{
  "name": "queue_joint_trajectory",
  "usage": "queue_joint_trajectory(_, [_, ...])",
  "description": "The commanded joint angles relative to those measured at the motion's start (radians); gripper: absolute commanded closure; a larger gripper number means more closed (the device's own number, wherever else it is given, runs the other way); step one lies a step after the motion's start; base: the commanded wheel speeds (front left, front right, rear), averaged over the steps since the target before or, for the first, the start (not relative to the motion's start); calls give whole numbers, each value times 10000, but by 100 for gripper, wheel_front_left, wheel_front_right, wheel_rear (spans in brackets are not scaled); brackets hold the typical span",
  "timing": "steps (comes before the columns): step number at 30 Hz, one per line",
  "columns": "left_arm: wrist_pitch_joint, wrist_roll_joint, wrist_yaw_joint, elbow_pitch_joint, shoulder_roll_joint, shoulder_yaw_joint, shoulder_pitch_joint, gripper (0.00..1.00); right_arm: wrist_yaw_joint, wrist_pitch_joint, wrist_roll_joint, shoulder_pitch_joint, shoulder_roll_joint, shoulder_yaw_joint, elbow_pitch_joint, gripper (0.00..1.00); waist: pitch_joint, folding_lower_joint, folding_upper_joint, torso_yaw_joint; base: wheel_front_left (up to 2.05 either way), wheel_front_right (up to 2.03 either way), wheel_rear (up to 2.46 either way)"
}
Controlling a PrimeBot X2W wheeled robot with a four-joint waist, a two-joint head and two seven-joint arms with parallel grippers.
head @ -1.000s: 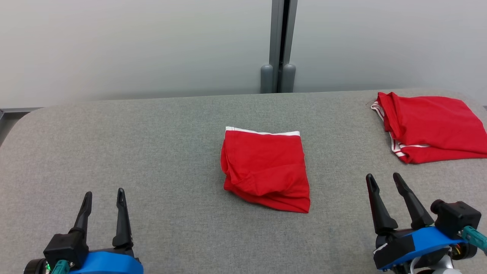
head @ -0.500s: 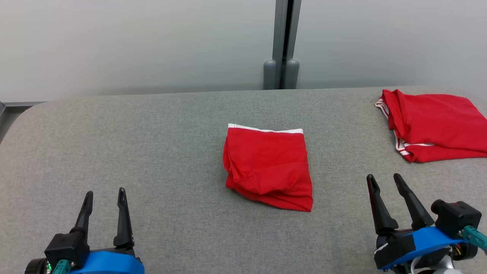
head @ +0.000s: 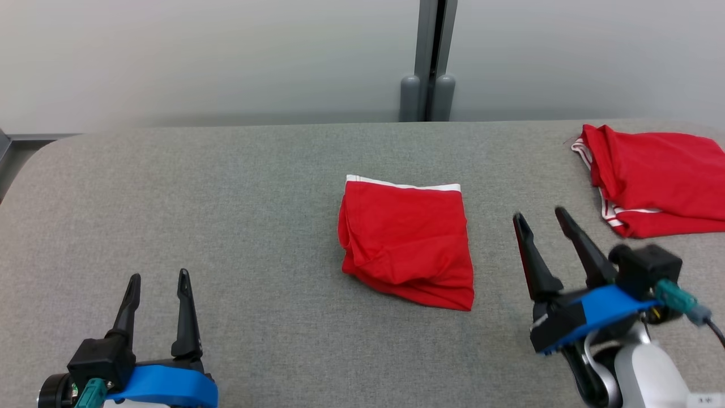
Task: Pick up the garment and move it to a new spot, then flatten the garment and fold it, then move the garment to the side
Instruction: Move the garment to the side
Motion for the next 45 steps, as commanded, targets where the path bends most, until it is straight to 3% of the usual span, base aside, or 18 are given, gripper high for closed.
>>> queue_joint_trajectory(1, [-55, -2, 18, 16, 23, -32, -193, 0, 5, 61, -35, -343, -97, 88, 80, 0, 84, 0, 0, 65, 0, 0, 0])
queue_joint_trajectory(6, [-142, -41, -6, 153, -26, -157, -420, 0, 5, 271, -70, -1839, -242, 263, 747, 0, 364, 0, 0, 345, 0, 0, 0])
queue_joint_trajectory(15, [-332, -98, -67, 321, -148, -392, -817, 0, 5, 357, -261, -3022, -461, 200, 2212, 0, 897, 0, 0, 840, 0, 0, 0])
queue_joint_trajectory(23, [-602, -184, -176, 661, -342, -715, -1386, 0, 4, -3, -535, -3440, -751, 57, 3999, 0, 1511, 0, 0, 1419, 0, 0, 0])
queue_joint_trajectory(40, [-955, -273, -168, 1300, -438, -962, -1851, 0, 5, -678, -165, -3957, -294, 26, 7698, 0, 1847, 0, 0, 1902, 0, 0, 0])
queue_joint_trajectory(41, [-971, -273, -151, 1315, -444, -974, -1851, 0, 5, -681, -26, -3978, -237, 85, 7842, 7, 1838, 0, 0, 1889, 0, 0, 0])
queue_joint_trajectory(42, [-985, -284, -136, 1334, -445, -979, -1832, 0, 5, -686, 130, -4000, -187, 152, 7966, 76, 1820, 0, 0, 1859, 0, 0, 0])
queue_joint_trajectory(43, [-993, -300, -120, 1347, -436, -967, -1793, 0, 5, -695, 273, -4027, -152, 238, 8054, 100, 1805, 0, 0, 1798, 0, 0, 0])
queue_joint_trajectory(45, [-1005, -330, -111, 1360, -420, -974, -1734, 0, 4, -831, 468, -4138, -158, 375, 8156, 100, 1789, 0, 0, 1672, 0, 0, 0])
